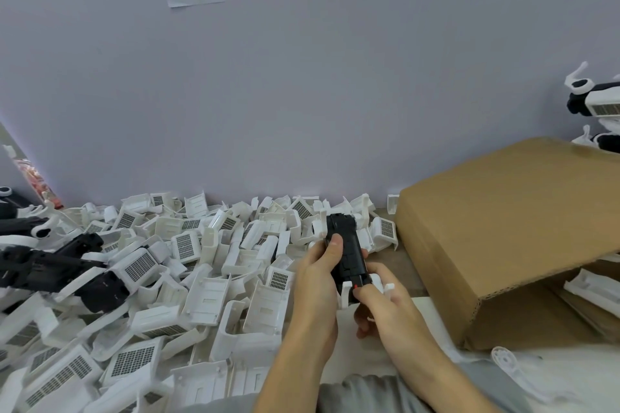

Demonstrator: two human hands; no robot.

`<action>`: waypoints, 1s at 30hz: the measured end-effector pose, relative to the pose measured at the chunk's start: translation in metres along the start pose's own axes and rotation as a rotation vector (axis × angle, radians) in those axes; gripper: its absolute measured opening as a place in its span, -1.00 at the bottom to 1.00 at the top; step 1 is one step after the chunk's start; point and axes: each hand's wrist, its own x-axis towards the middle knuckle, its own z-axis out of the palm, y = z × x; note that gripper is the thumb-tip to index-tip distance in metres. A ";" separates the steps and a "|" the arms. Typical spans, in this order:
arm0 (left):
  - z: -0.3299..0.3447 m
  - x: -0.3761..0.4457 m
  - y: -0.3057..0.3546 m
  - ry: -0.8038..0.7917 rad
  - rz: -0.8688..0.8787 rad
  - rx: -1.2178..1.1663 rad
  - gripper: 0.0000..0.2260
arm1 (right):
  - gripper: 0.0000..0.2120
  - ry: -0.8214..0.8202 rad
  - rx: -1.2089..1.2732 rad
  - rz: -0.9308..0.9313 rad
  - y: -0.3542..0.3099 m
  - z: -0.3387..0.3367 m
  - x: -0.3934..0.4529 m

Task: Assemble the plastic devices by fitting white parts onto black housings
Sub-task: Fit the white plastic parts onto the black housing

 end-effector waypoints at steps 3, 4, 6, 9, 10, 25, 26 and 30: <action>0.000 0.001 -0.001 0.011 0.002 0.007 -0.78 | -0.80 -0.012 0.052 0.001 -0.002 0.000 -0.002; 0.000 0.001 -0.002 0.015 0.002 0.008 -0.78 | -0.82 -0.014 0.054 0.000 -0.002 0.000 -0.002; 0.000 0.001 -0.002 0.018 0.000 0.011 -0.79 | -0.82 -0.018 0.046 0.003 -0.001 0.000 -0.002; 0.000 0.002 -0.002 0.013 -0.002 0.020 -0.79 | -0.80 -0.020 0.053 0.018 -0.001 0.000 -0.002; 0.000 0.002 -0.002 0.010 -0.003 0.022 -0.80 | -0.81 -0.019 0.059 0.021 -0.001 0.000 -0.001; -0.001 0.003 -0.003 0.004 -0.001 0.016 -0.80 | -0.61 -0.070 0.023 -0.001 0.000 -0.002 -0.001; -0.002 0.003 -0.003 0.004 -0.003 0.017 -0.80 | -0.62 -0.072 0.032 0.001 -0.001 -0.002 -0.001; -0.002 0.003 -0.003 0.023 0.008 0.018 -0.82 | -0.64 -0.063 0.056 0.020 0.000 -0.001 0.002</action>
